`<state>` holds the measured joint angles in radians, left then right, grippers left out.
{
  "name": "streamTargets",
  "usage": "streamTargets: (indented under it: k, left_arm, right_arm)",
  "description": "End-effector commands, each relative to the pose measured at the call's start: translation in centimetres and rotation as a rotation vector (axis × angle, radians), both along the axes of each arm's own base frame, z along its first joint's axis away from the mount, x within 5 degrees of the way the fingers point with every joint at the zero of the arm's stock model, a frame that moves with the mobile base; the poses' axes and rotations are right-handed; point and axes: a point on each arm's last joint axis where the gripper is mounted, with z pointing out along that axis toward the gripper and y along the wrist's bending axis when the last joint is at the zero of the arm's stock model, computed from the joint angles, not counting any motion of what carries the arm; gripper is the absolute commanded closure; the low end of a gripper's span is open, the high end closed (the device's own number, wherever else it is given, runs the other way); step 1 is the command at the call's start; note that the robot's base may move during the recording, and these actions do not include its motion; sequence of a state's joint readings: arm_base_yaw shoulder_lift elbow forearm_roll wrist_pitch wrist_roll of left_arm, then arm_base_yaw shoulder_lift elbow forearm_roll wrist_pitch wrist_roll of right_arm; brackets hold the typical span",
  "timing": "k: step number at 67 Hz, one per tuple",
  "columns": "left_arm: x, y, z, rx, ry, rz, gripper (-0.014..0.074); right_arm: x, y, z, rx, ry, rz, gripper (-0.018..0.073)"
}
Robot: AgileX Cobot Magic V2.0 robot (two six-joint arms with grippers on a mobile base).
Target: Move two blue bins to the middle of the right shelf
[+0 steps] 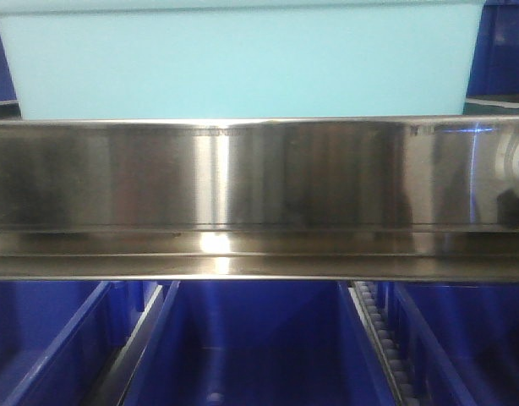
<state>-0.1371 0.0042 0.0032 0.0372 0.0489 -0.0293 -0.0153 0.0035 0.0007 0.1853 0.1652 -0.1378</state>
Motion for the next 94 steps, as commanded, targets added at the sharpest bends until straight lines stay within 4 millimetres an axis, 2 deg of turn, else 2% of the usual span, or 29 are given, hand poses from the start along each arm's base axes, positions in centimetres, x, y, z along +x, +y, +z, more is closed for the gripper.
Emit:
streamTargets:
  k: [1,34,57,73,76,85,94]
  left_arm:
    - [-0.1,0.0,0.3,-0.01,-0.021,0.002,0.0707]
    - [-0.1,0.0,0.5,-0.013,-0.046,0.001,0.0707]
    - [-0.1,0.0,1.1,-0.022,-0.109,-0.001,0.0707]
    - [-0.5,0.0,2.6,-0.045,-0.281,-0.007,0.0707]
    - [-0.6,0.0,3.3,-0.046,-0.289,-0.007,0.0707]
    - [-1.7,0.2,7.1,-0.045,-0.282,-0.002,0.0699]
    - [-2.7,0.4,10.6,-0.034,-0.214,0.005,0.0579]
  right_arm:
    - [0.0,0.0,0.2,-0.001,-0.026,-0.005,0.0721]
    - [0.0,0.0,0.3,-0.001,-0.029,-0.006,0.0721]
    - [0.0,-0.2,1.2,-0.001,-0.131,-0.025,0.0721]
    - [-0.2,-0.5,2.5,0.002,-0.272,-0.051,0.0721]
    - [-0.4,-0.5,3.6,0.002,-0.31,-0.052,0.0721]
    - [-1.8,-0.2,8.2,0.003,-0.342,-0.024,0.0721]
    - [-2.9,0.1,12.2,-0.003,-0.299,0.008,0.0721]
